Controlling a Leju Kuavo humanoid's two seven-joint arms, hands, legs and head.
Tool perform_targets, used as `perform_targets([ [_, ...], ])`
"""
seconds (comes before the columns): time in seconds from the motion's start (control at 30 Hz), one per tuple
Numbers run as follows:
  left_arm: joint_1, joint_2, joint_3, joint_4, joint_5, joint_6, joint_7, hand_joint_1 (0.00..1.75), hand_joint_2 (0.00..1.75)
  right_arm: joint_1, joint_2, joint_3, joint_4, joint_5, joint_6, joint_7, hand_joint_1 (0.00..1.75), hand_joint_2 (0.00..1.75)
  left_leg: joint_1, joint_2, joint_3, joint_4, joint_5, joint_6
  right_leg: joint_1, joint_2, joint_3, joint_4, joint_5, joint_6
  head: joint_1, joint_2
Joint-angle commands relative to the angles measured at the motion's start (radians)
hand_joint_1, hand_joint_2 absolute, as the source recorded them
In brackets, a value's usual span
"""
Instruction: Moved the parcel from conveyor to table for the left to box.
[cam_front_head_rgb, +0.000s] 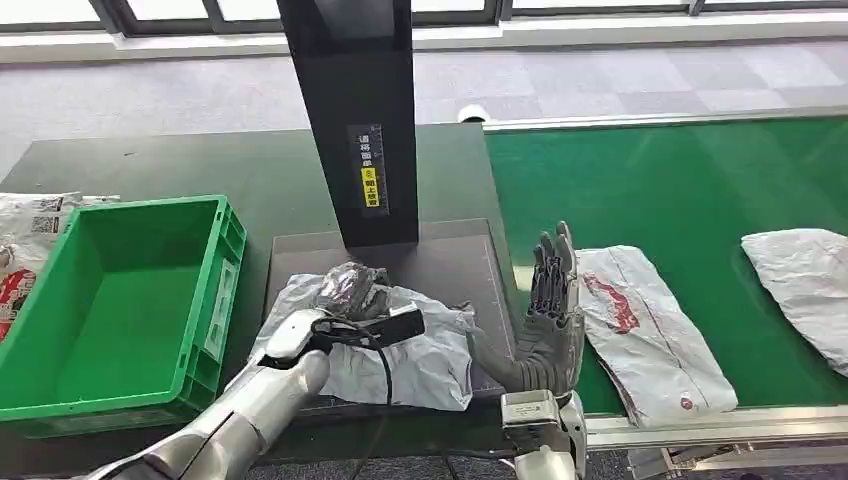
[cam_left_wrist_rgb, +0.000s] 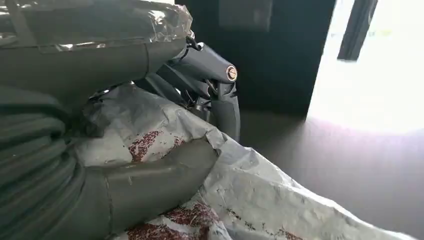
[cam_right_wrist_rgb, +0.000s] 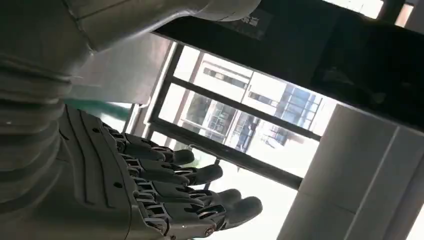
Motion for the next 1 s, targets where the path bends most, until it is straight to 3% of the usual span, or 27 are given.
perform_targets([
  [0.03,0.087,0.052,0.189,-0.343,0.118,0.076,-0.127,1.75,1.75,0.025,-0.025,0.026,-0.007,0.007,-0.013,0.0,0.0,1.75,0.001,0.003,-0.001,-0.002,0.001,0.0,0.001,0.002,-0.001,-0.003,0.002,-0.002,0.0,0.0],
  [0.2,0.166,0.084,0.201,-0.597,0.209,0.078,-0.173,1.75,1.75,0.039,-0.025,0.018,-0.015,0.007,-0.017,0.0,0.0,1.75,0.0,0.003,-0.003,0.0,0.0,0.0,0.0,0.002,-0.003,0.0,0.001,-0.001,0.0,0.0],
  [0.67,0.199,0.109,0.218,-0.757,0.275,0.092,-0.178,1.75,1.75,0.065,-0.018,0.012,-0.036,0.013,-0.02,0.0,0.0,1.75,0.001,0.003,-0.003,-0.001,0.0,0.0,0.001,0.002,-0.004,-0.001,0.001,-0.001,0.0,0.0],
  [0.87,0.166,0.165,0.432,-0.875,0.528,0.14,-0.226,1.75,1.75,0.065,-0.014,0.013,-0.039,0.019,-0.018,0.0,0.0,1.75,0.001,0.006,-0.003,-0.001,0.0,-0.001,0.001,0.005,-0.005,0.0,0.001,-0.002,0.0,0.0],
  [1.0,0.109,0.207,0.587,-0.805,0.561,0.147,-0.251,1.75,1.75,0.075,-0.018,0.019,-0.028,0.014,-0.012,0.0,0.0,1.75,0.002,0.008,-0.003,-0.001,0.0,-0.001,0.002,0.007,-0.006,0.0,0.002,-0.003,0.0,0.0],
])
